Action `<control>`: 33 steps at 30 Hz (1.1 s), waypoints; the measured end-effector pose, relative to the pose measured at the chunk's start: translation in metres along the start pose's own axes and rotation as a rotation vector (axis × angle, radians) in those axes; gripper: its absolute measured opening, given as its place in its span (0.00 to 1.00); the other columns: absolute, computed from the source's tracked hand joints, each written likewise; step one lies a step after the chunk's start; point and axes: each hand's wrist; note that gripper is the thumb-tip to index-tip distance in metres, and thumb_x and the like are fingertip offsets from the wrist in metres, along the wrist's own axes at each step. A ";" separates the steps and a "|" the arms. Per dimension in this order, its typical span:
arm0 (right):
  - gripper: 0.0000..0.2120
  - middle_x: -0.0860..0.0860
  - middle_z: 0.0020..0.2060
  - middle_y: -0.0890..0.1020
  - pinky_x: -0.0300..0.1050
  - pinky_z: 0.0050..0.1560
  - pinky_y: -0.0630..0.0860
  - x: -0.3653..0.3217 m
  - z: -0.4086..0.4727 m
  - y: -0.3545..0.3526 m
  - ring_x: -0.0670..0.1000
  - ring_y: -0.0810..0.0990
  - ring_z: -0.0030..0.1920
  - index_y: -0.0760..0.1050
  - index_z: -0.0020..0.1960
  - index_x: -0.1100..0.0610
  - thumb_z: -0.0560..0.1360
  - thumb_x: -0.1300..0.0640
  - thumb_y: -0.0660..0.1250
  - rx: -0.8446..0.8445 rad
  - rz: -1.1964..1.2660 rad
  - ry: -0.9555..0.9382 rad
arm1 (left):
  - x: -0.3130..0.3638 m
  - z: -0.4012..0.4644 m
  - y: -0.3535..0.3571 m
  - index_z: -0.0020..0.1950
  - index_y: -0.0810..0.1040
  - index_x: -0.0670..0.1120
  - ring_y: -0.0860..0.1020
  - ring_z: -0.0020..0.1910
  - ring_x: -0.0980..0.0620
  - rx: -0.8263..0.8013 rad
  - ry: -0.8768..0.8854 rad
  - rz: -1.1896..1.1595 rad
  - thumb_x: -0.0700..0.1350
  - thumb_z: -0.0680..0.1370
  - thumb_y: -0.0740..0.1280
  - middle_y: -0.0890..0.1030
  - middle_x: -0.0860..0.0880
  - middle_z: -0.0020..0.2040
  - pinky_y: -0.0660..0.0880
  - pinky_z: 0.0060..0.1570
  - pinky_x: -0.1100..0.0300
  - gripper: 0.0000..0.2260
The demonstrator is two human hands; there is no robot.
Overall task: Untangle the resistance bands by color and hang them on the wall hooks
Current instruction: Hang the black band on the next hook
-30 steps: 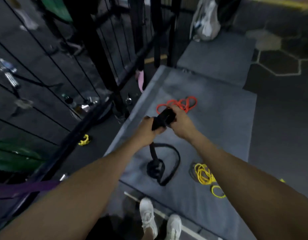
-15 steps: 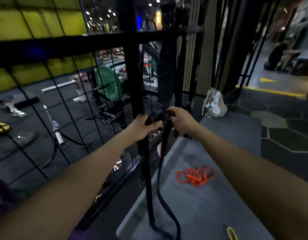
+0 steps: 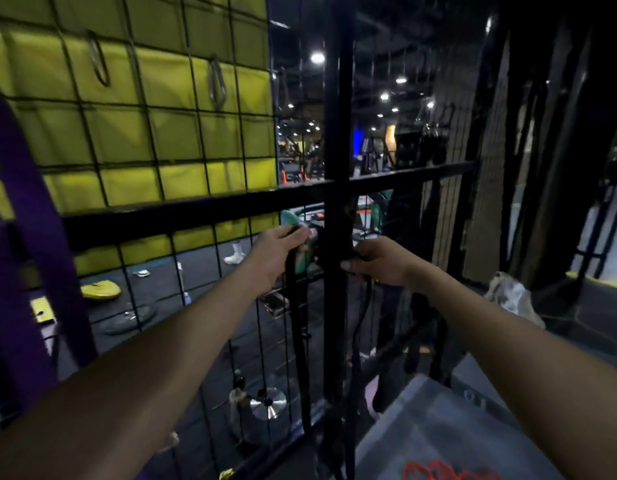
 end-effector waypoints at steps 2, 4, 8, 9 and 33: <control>0.13 0.42 0.20 0.75 0.32 0.30 0.67 -0.001 0.004 -0.009 0.38 0.72 0.25 0.74 0.31 0.50 0.71 0.59 0.72 -0.015 0.012 -0.003 | 0.014 0.005 -0.011 0.42 0.76 0.46 0.71 0.33 0.53 0.098 0.027 0.052 0.46 0.78 0.64 0.73 0.49 0.34 0.66 0.34 0.61 0.06; 0.13 0.40 0.20 0.75 0.27 0.28 0.65 -0.004 0.004 -0.016 0.36 0.71 0.24 0.74 0.30 0.49 0.68 0.59 0.75 -0.089 -0.026 0.007 | 0.025 0.006 -0.018 0.41 0.76 0.47 0.69 0.31 0.53 0.154 0.028 0.068 0.48 0.78 0.65 0.71 0.50 0.32 0.66 0.33 0.61 0.08; 0.08 0.42 0.34 0.78 0.34 0.40 0.71 -0.012 0.007 -0.013 0.43 0.76 0.38 0.77 0.37 0.50 0.67 0.49 0.75 -0.396 -0.249 0.029 | 0.048 0.003 -0.019 0.39 0.74 0.47 0.65 0.28 0.55 0.154 0.076 0.035 0.48 0.78 0.65 0.67 0.50 0.30 0.64 0.33 0.60 0.09; 0.10 0.44 0.39 0.80 0.36 0.46 0.73 -0.015 0.009 -0.008 0.45 0.77 0.43 0.79 0.43 0.52 0.69 0.46 0.73 -0.409 -0.267 -0.002 | 0.055 0.004 -0.018 0.39 0.74 0.47 0.65 0.28 0.55 0.144 0.095 0.031 0.48 0.78 0.65 0.67 0.51 0.30 0.64 0.33 0.61 0.09; 0.06 0.50 0.38 0.74 0.54 0.48 0.76 -0.176 0.088 0.025 0.51 0.74 0.41 0.70 0.43 0.53 0.76 0.55 0.65 0.232 0.606 -0.365 | 0.132 -0.040 -0.093 0.53 0.72 0.46 0.78 0.37 0.55 0.437 0.343 0.475 0.43 0.77 0.65 0.75 0.50 0.40 0.73 0.36 0.61 0.06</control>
Point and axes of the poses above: each hand's wrist, its own z-axis towards the middle knuckle, its own y-axis out of the palm, x = y × z
